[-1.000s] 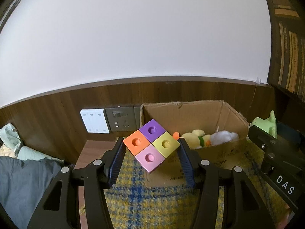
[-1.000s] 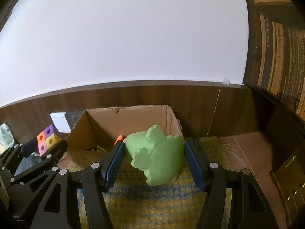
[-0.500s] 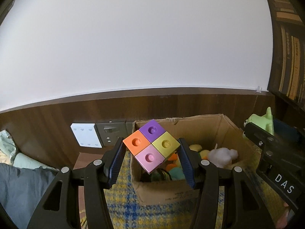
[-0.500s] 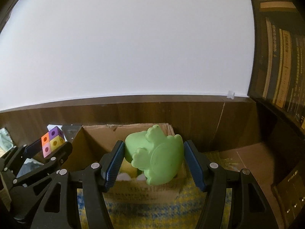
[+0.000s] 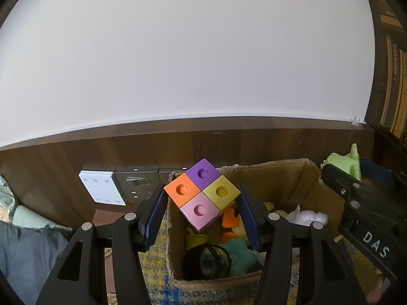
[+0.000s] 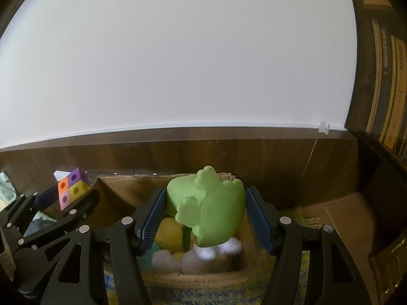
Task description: Organize objects
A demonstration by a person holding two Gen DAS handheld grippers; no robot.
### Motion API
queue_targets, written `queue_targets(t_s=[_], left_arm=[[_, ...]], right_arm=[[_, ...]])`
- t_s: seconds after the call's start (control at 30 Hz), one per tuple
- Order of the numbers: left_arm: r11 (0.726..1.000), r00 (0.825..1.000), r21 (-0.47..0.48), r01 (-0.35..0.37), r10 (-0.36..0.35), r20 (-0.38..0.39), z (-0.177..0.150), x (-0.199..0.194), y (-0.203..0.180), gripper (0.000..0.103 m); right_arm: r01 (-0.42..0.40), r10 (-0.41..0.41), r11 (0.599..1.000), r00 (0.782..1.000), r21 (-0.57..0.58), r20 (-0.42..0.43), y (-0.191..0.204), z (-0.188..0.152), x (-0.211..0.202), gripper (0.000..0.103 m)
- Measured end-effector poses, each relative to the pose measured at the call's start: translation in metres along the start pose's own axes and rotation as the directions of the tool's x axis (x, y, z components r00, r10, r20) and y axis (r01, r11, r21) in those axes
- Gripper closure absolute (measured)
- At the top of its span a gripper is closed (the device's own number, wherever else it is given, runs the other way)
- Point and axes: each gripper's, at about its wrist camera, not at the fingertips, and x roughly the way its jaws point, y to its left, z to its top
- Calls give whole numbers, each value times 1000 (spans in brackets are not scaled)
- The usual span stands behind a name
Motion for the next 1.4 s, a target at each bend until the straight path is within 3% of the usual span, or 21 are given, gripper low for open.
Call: queue_targets(t_s=[0.07, 0.13, 0.17, 0.2, 0.27, 0.37, 1.0, 1.4], left_arm=[[1000, 1000, -7, 1, -1, -15, 0, 5, 2, 47], [1000, 1000, -15, -6, 5, -19, 0, 6, 4, 36], [1000, 1000, -15, -13, 13, -15, 0, 6, 5, 29], [1000, 1000, -12, -20, 20, -9, 0, 6, 5, 24], [999, 999, -6, -40, 40, 3, 0, 3, 6, 21], [998, 998, -10, -64, 64, 7, 0, 0, 8, 15], [987, 987, -38, -158, 158, 8, -23, -47, 9, 6], [987, 988, -61, -151, 153, 14, -57, -91, 6, 3]], right_arm=[[1, 0, 1000, 1000, 6, -12, -2, 1, 6, 39], [2, -1, 1000, 1000, 10, -18, -3, 0, 10, 39], [1, -1, 1000, 1000, 10, -25, -3, 0, 11, 36], [2, -2, 1000, 1000, 11, -27, -4, 0, 12, 27], [12, -11, 1000, 1000, 16, -17, -5, -1, 11, 18], [34, -34, 999, 999, 18, -10, -6, 0, 9, 13], [29, -29, 999, 1000, 17, -5, -10, -26, -36, 4], [22, -21, 1000, 1000, 20, -20, -20, -62, -69, 3]])
